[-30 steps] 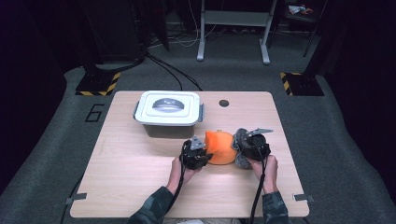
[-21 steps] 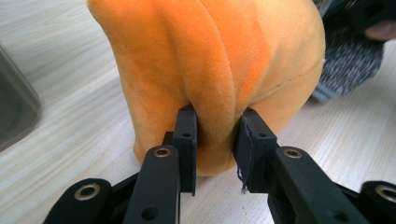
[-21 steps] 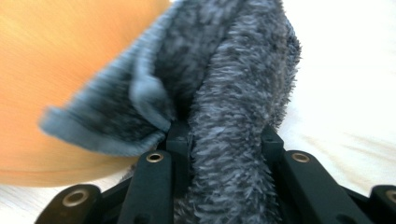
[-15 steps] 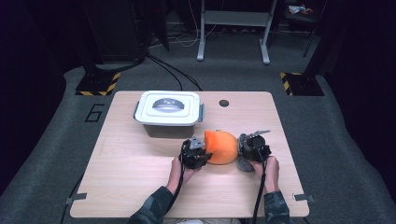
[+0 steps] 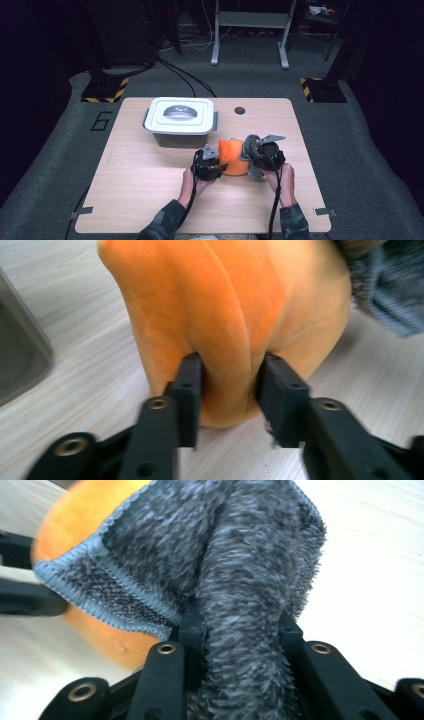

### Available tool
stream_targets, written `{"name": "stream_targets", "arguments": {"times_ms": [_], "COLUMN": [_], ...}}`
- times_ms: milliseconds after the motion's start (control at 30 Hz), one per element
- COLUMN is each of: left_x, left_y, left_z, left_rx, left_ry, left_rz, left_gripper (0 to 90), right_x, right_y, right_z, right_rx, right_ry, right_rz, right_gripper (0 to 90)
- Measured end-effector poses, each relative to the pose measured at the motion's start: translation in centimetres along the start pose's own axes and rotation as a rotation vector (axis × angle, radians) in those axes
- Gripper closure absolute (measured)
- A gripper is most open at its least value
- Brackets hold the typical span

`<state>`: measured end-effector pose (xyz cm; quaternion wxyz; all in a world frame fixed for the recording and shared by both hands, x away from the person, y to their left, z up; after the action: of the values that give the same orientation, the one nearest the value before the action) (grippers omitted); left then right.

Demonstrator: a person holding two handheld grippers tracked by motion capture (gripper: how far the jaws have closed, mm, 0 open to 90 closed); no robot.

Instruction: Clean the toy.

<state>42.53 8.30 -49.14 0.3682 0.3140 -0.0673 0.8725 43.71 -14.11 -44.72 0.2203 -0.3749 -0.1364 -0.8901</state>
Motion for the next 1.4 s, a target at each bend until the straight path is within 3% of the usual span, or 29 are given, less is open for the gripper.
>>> {"name": "stream_targets", "arguments": {"times_ms": [167,267,400,533,800,867,900,1000,1100,1167,1267,1400], "left_x": [-0.1,-0.4,-0.8,-0.7,0.2,0.4,0.5,0.7,0.6,0.6,0.4,0.2], "left_y": [0.6,0.5,0.7,0.6,1.0,1.2,1.2,1.4,1.5,1.6,1.5,1.0], "left_z": [-0.4,-0.6,-0.5,-0.5,0.1,0.2,0.2,0.1,0.1,0.1,0.0,-0.3], "left_rx": [-0.032,-0.042,-0.076,-0.068,-0.033,-0.024,-0.001,0.013,0.014,-0.006,-0.008,0.0], "left_ry": [-0.005,-0.008,-0.006,0.014,0.036,0.032,0.037,0.035,0.032,0.023,0.01,0.015], "left_rz": [0.028,0.037,0.044,0.046,-0.018,-0.028,-0.045,-0.057,-0.058,-0.047,-0.036,-0.033], "left_gripper": [45.3,44.8,59.4,77.4,81.4,81.4,81.4,81.3,81.3,81.1,80.7,80.6], "right_x": [-0.2,-0.3,-0.4,-0.2,1.6,2.1,2.4,3.1,3.0,2.3,1.1,0.5], "right_y": [0.5,0.7,0.7,0.8,0.9,0.6,0.4,-0.8,-2.4,-3.3,-4.2,-4.4], "right_z": [0.2,0.2,0.3,0.2,0.6,0.9,1.0,1.5,2.1,2.4,2.6,2.6], "right_rx": [-0.021,-0.018,-0.021,-0.023,-0.036,-0.023,-0.014,0.024,0.059,0.079,0.104,0.125], "right_ry": [-0.007,0.0,0.002,0.015,0.053,0.069,0.075,0.101,0.11,0.106,0.073,0.063], "right_rz": [-0.008,-0.001,-0.003,-0.012,-0.01,-0.009,0.001,0.038,0.084,0.096,0.074,0.051], "right_gripper": [67.0,67.0,67.0,66.9,66.9,66.9,66.8,66.8,66.7,66.6,66.8,67.2]}}
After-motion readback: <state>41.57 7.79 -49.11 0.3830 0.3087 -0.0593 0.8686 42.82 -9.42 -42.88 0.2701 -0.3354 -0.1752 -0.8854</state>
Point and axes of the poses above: each handheld gripper's, and its own axes: x roughly backward along the jaws, z roughly out of its top, y roughly to its right, the point moved 1 cm from there along -x, roughly forward along the jaws, and after that the axes turned 3 degrees about x, right-handed, at the moved point
